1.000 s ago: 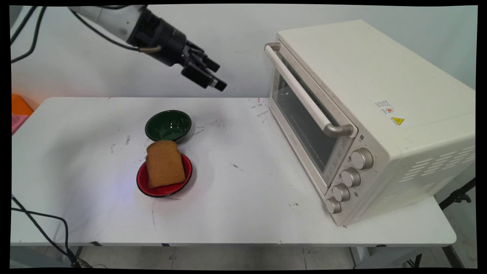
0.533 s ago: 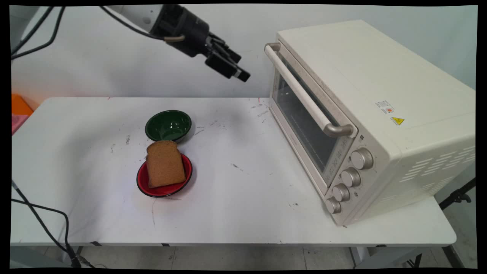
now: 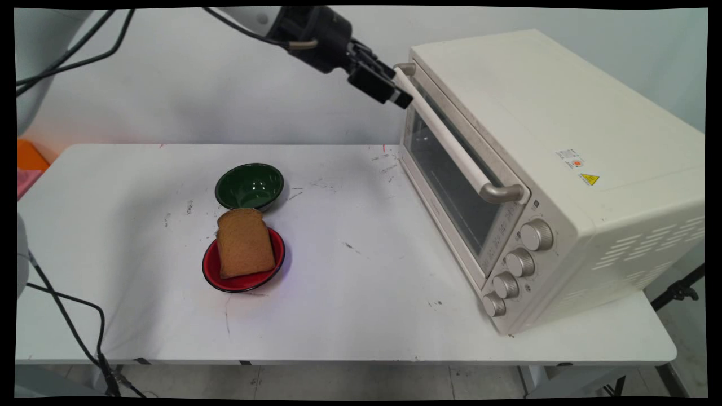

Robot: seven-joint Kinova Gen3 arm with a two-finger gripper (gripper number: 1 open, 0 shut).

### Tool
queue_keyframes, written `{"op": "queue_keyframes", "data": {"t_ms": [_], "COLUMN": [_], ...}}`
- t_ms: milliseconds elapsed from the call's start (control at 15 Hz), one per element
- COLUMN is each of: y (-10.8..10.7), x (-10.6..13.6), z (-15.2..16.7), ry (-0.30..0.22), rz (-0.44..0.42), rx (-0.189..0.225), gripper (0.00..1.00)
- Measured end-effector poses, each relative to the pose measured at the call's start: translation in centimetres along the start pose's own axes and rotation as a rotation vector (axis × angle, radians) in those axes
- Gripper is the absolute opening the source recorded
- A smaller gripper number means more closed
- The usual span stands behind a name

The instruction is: Open the oven

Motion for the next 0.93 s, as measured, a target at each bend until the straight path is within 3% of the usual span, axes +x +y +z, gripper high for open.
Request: {"op": "queue_keyframes", "data": {"t_ms": [67,933], "y": [0.0,0.0], "x": [0.4,1.9], "z": [0.5,5.7], "ry": [0.006,0.028], "rz": [0.003,0.029], "rx": [-0.002,-0.028], "gripper": [0.00,0.00]}}
